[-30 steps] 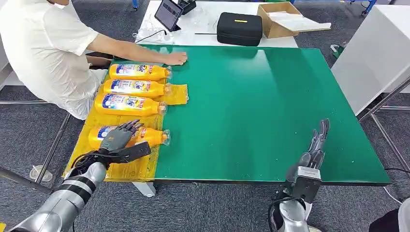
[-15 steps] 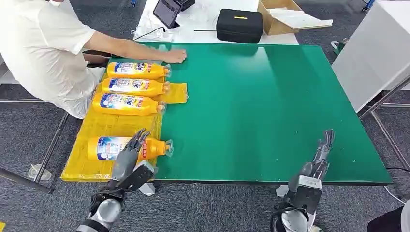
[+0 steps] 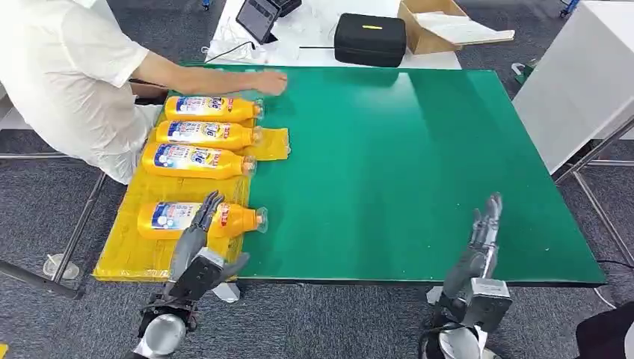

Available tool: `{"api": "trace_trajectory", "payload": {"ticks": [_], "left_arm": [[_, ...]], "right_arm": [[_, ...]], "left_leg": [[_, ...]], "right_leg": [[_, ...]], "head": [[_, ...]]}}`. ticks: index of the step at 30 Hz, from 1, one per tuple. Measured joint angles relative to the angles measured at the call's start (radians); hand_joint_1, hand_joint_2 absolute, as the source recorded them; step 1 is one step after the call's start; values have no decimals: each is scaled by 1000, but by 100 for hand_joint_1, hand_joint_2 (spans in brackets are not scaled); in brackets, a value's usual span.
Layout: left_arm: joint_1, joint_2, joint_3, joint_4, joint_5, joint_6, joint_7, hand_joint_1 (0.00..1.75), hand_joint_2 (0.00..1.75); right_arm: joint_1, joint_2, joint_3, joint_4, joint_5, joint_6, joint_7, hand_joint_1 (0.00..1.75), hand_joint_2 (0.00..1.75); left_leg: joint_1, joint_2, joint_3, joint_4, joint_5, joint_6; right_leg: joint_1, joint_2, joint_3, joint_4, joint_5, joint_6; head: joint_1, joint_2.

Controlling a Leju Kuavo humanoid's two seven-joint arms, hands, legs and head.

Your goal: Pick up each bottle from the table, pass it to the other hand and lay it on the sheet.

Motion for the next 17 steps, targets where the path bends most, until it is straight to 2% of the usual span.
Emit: {"api": "trace_trajectory", "payload": {"ticks": [5,6,8,11,17], "left_arm": [[21,-47,17,-36,108,9,41,0,175],[27,-60,24,-42,148,1,61,0,0],[40,-88,40,-60,266,-15,116,0,0],[70,-121,50,-94,352,44,159,0,0],[101,-133,46,-140,382,85,174,0,0]], "right_arm": [[5,58,-23,-39,-53,164,0,0,0],[8,69,-26,-40,-58,193,0,0,0],[16,95,-31,-40,-62,210,0,0,0],[30,121,-14,-12,-21,143,27,0,0],[52,121,56,27,-27,90,30,0,0]], "left_leg": [[0,0,-1,0,0,0],[0,0,-1,0,0,0],[0,0,-1,0,0,0],[0,0,-1,0,0,0],[0,0,-2,0,0,0]], "right_leg": [[0,0,-1,0,0,0],[0,0,-1,0,0,0],[0,0,-1,0,0,0],[0,0,-1,0,0,0],[0,0,-2,0,-1,-1]], "head": [[0,0],[0,0],[0,0],[0,0],[0,0]]}}
